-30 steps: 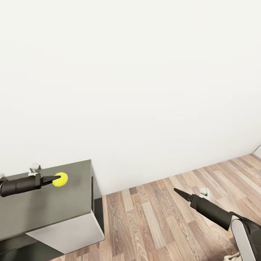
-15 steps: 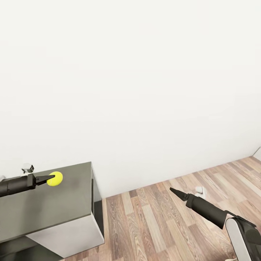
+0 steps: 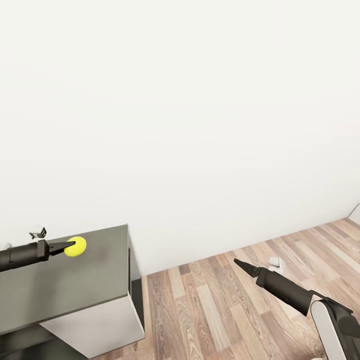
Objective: Put all the toys in the child's room - the three board games (two on the bed and one on the table), the two jigsaw puzzles on the table, and the tennis ball on the table - inside the toy box on the table in the child's room.
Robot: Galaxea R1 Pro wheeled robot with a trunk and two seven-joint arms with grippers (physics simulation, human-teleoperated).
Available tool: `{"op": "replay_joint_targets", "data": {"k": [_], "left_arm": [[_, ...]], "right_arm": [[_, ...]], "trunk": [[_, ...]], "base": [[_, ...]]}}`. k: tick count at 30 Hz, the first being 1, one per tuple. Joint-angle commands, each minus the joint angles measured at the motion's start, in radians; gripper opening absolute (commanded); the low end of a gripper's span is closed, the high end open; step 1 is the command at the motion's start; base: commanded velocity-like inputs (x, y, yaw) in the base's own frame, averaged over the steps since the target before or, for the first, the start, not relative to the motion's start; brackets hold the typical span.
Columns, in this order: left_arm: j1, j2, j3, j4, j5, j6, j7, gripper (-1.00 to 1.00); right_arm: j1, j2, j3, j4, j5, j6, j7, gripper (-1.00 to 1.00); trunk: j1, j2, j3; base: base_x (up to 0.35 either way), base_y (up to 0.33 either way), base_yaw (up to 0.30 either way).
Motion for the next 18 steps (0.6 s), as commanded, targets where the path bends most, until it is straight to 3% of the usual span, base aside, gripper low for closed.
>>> {"op": "replay_joint_targets", "data": {"k": [1, 18], "left_arm": [[-0.001, 0.000, 0.000, 0.000, -0.001, 0.005, -0.004, -1.00], [0.001, 0.000, 0.000, 0.000, 0.001, 0.005, -0.004, -1.00]], "right_arm": [[-0.001, 0.000, -0.001, -0.001, -0.002, 0.005, 0.001, 1.00], [-0.001, 0.000, 0.013, 0.001, 0.004, -0.015, -0.014, 1.00]], "trunk": [[0.001, -0.002, -0.001], [0.001, -0.002, 0.001]], "base": [[-0.003, 0.002, 0.000], [0.000, 0.000, 0.000]]}}
